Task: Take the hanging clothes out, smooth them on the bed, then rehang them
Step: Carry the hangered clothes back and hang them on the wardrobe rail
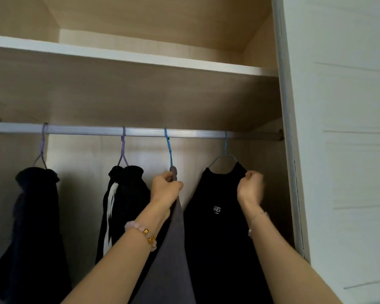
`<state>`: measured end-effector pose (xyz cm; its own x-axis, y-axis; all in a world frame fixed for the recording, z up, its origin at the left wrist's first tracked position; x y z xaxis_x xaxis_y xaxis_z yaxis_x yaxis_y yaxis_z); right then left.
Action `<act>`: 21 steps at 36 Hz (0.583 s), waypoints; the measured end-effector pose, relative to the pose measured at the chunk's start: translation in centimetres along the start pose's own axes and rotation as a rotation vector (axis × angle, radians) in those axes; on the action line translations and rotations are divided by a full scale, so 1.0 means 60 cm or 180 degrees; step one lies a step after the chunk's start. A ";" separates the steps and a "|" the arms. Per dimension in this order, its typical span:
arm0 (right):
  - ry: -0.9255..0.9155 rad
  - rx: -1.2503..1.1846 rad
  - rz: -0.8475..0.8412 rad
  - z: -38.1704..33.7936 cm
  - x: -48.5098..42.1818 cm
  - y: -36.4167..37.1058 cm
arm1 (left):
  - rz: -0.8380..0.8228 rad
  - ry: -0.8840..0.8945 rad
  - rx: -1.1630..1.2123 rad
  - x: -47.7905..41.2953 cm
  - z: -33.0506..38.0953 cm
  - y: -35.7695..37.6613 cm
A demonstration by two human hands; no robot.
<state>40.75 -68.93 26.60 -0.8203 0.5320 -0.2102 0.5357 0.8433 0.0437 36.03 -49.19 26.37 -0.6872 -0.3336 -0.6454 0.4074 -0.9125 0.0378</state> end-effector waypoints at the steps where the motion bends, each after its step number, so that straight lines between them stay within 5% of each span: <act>1: 0.0064 -0.0025 -0.0004 0.000 -0.003 -0.003 | -0.0021 0.0013 -0.0001 -0.002 -0.001 0.000; 21: 0.0324 -0.0474 -0.0131 0.019 -0.042 -0.007 | -0.0319 0.0110 0.0120 -0.002 -0.020 0.015</act>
<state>42.82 -70.73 25.98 -0.8610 0.4954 -0.1153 0.4718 0.8626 0.1827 37.18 -49.71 25.56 -0.7018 -0.2326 -0.6733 0.3144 -0.9493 0.0002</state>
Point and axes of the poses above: each hand's wrist, its own x-axis away from the middle knuckle, its own y-axis out of the palm, z = x × y, the point moved 3 cm from there along -x, towards the middle knuckle, and after that the axes turned 14 degrees about y, right-handed, at the moved point
